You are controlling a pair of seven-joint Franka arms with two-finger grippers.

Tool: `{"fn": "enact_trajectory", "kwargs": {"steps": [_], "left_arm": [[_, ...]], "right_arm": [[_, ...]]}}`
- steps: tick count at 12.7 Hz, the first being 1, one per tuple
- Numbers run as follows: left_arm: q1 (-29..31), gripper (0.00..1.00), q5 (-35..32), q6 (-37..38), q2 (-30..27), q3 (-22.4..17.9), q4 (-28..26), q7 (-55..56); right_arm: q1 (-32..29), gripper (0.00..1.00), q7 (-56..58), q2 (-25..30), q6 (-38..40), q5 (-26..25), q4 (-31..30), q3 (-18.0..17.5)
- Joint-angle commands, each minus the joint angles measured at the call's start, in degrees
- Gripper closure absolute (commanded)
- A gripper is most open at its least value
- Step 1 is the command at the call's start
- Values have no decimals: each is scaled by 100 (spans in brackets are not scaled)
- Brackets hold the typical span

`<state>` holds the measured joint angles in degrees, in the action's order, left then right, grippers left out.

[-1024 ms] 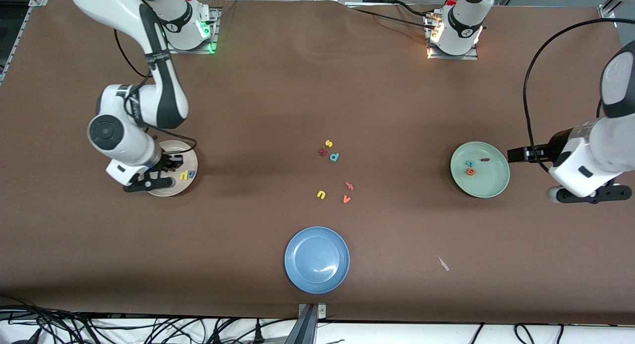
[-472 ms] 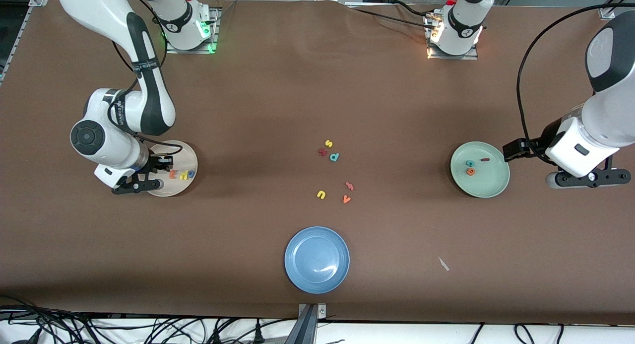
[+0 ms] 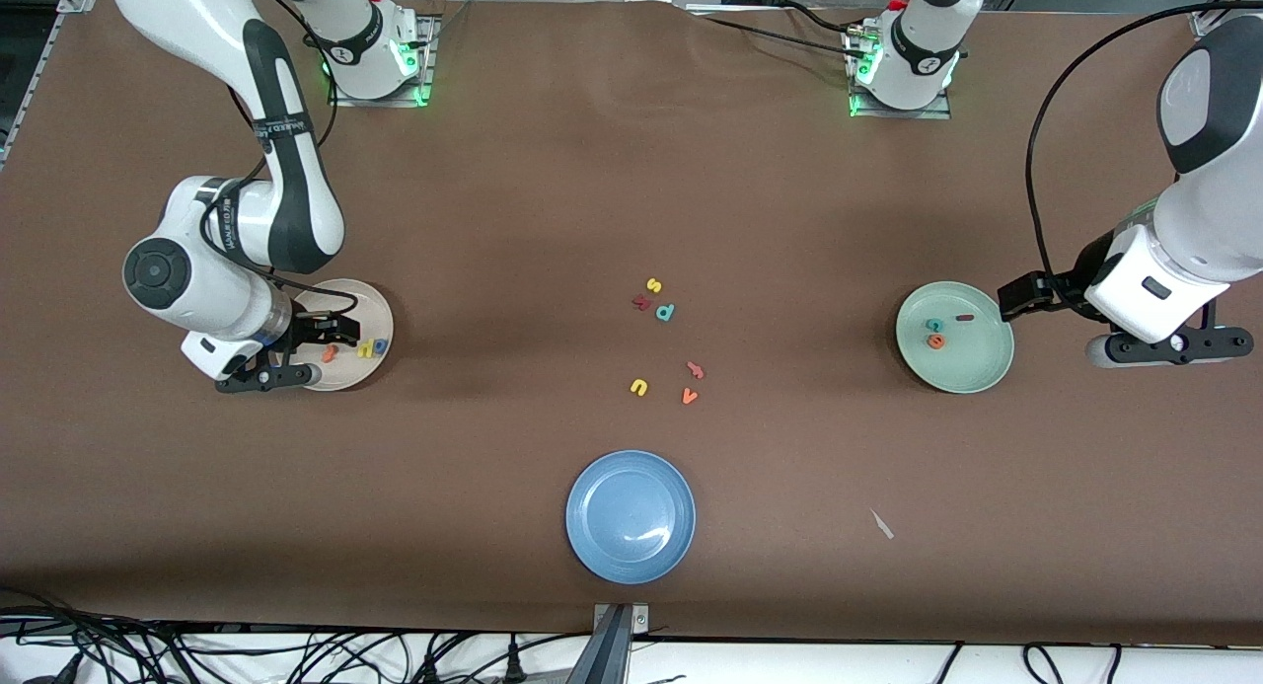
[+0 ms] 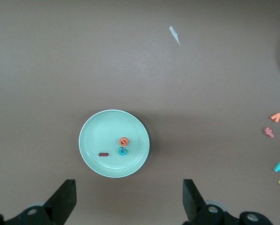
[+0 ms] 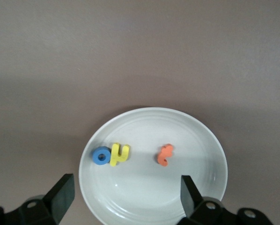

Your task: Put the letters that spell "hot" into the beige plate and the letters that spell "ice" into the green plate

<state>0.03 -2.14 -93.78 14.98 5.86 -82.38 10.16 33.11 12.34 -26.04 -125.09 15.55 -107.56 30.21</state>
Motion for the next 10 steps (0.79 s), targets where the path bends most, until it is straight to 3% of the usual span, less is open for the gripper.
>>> {"fn": "enact_trajectory", "kwargs": {"steps": [1, 6, 10], "left_arm": [[-3, 0, 82, -79, -171, -14, -94, -102], [-11, 0, 82, -79, -189, 3, -6, -94], [-3, 0, 91, -26, -189, -14, 319, -58]], "right_arm": [[-155, 0, -248, -51, 913, 150, 804, 29], [-182, 0, -785, 90, 3268, 106, 2456, 433], [-182, 0, -804, 405, 3684, 106, 3012, 539]]}}
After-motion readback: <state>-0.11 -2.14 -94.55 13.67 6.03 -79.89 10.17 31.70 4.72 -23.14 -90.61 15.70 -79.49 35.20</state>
